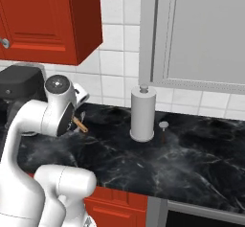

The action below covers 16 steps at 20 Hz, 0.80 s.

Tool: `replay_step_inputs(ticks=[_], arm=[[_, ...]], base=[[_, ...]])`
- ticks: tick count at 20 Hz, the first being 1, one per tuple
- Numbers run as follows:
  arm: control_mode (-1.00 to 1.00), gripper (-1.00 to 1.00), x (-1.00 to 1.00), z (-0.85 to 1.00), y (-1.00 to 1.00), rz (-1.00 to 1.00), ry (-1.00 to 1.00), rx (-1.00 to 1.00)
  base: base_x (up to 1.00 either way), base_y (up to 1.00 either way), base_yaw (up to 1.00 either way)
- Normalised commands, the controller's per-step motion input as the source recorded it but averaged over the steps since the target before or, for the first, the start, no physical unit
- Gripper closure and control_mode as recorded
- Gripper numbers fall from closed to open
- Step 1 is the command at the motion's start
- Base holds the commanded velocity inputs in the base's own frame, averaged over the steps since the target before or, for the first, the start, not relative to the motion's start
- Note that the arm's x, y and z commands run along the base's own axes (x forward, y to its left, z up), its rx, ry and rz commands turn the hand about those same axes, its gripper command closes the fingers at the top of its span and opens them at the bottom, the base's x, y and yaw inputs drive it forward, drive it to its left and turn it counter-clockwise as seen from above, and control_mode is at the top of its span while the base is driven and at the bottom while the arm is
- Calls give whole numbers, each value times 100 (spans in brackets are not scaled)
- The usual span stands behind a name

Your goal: Organize the utensils by type. Pick up the wooden spoons from the counter and place them in the open cabinet. Then pick up the metallic utensils from the counter and place them in the open drawer.

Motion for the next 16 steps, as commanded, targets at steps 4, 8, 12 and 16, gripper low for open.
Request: replay_step_inputs(ticks=[4, 8, 12, 16], arm=[[-100, 100, -23, 0, 0, 0, -4, -10], [-100, 100, 0, 0, 0, 0, 0, 0], [100, 100, -3, -2, 0, 0, 0, 0], [100, 100, 0, 0, 0, 0, 0, 0]], base=[[0, 0, 0], [0, 0, 0], [-35, -6, -6], [-61, -20, -18]])
